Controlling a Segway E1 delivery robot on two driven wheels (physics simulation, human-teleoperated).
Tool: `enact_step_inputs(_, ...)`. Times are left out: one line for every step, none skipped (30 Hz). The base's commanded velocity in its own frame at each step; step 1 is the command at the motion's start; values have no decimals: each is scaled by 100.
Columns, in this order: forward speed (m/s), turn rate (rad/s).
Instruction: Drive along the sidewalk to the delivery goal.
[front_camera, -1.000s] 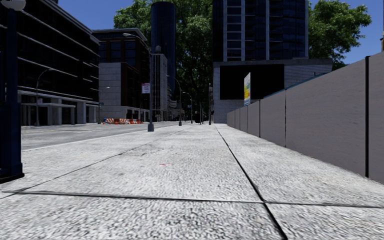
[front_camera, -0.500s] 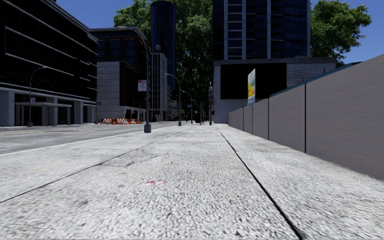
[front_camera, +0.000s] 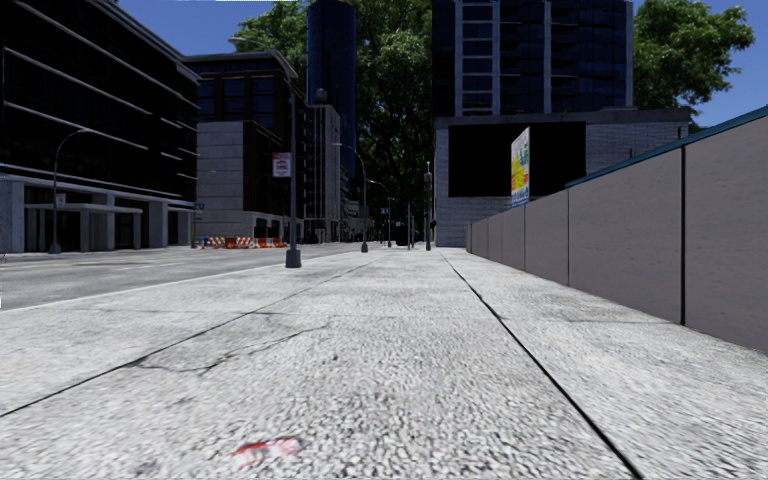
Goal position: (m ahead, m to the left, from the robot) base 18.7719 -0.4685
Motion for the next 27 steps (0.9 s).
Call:
enact_step_inputs(197, 0)
enact_step_inputs(197, 0)
enact_step_inputs(200, 0)
enact_step_inputs(199, 0)
enact_step_inputs(198, 0)
enact_step_inputs(198, 0)
enact_step_inputs(198, 0)
enact_step_inputs(199, 0)
enact_step_inputs(200, 0)
enact_step_inputs(200, 0)
enact_step_inputs(200, 0)
enact_step_inputs(200, 0)
enact_step_inputs(200, 0)
enact_step_inputs(200, 0)
enact_step_inputs(200, 0)
enact_step_inputs(200, 0)
enact_step_inputs(200, 0)
enact_step_inputs(200, 0)
enact_step_inputs(200, 0)
enact_step_inputs(200, 0)
enact_step_inputs(200, 0)
enact_step_inputs(200, 0)
enact_step_inputs(200, 0)
enact_step_inputs(200, 0)
enact_step_inputs(200, 0)
enact_step_inputs(200, 0)
enact_step_inputs(200, 0)
